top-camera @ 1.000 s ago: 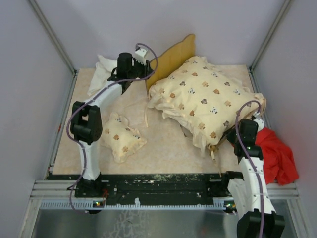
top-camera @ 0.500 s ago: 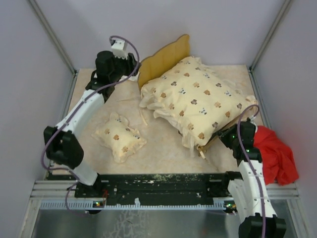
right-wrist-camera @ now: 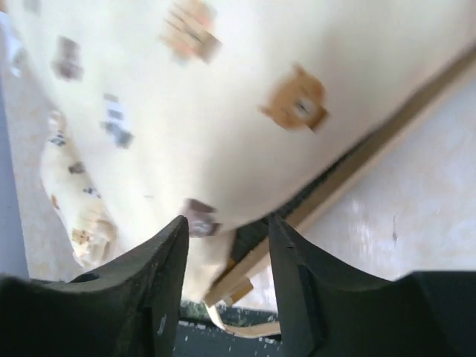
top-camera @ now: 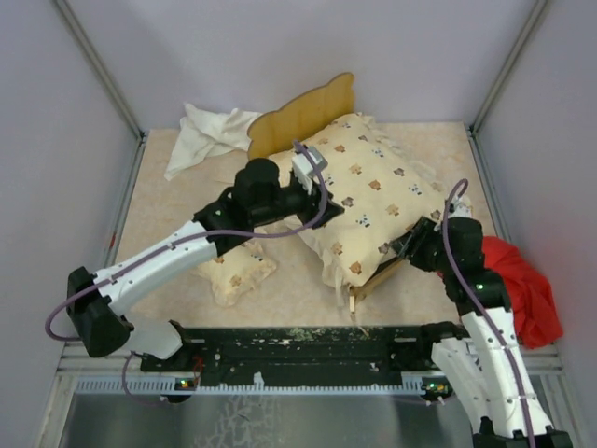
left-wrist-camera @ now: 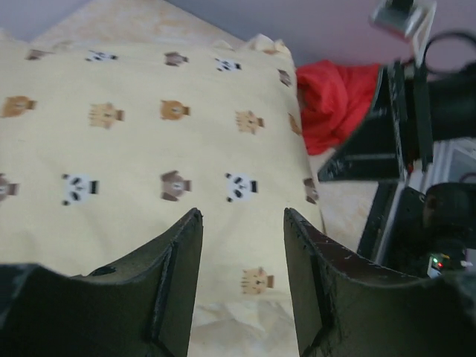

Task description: Set up the pet bed

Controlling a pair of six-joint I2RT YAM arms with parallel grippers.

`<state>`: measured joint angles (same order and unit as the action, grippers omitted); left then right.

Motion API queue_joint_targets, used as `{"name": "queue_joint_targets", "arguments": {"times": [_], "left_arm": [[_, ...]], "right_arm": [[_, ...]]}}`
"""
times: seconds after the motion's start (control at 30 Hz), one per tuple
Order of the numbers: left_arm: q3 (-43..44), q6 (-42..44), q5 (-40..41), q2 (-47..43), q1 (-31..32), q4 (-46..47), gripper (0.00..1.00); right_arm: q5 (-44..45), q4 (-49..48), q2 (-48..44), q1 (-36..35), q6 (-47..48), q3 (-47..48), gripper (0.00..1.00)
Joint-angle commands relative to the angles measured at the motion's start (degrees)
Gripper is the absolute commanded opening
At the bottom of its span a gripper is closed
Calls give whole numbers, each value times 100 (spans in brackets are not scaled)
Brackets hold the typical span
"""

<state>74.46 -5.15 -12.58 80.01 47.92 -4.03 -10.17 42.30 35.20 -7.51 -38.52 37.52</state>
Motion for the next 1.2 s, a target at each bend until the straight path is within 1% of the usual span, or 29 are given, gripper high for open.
{"name": "queue_joint_targets", "arguments": {"times": [0.0,0.13,0.23,0.33,0.47,0.57,0.7,0.9,1.0,1.17], "left_arm": [[-208,-129,40,-17,689,19,53],[-155,-215,32,342,1183,116,52],[7,-158,66,733,1558,222,52],[254,-238,202,1287,1831,206,53],[462,-605,429,1972,2139,300,53],[864,-606,473,2456,2230,138,51],[1565,-328,685,3026,2239,-123,51],[2415,-7,778,3765,2238,-544,49],[2626,0,817,4050,2235,-689,48],[2669,109,1081,4286,2239,-716,50]], "right_arm": [[405,-148,-57,-75,1247,1346,50],[696,-220,646,-66,1755,2028,53],[1134,-459,1222,27,2210,2430,56],[887,-677,1895,486,2571,2937,57],[596,-758,2643,945,2551,3478,57],[513,-964,2777,1064,2527,3493,58],[425,-1105,2959,1281,2547,3442,58],[-13,-1280,3144,1858,2526,3356,59],[-158,-1374,3189,2041,2437,3379,59],[-302,-1502,3254,2061,2298,3417,59]]}}
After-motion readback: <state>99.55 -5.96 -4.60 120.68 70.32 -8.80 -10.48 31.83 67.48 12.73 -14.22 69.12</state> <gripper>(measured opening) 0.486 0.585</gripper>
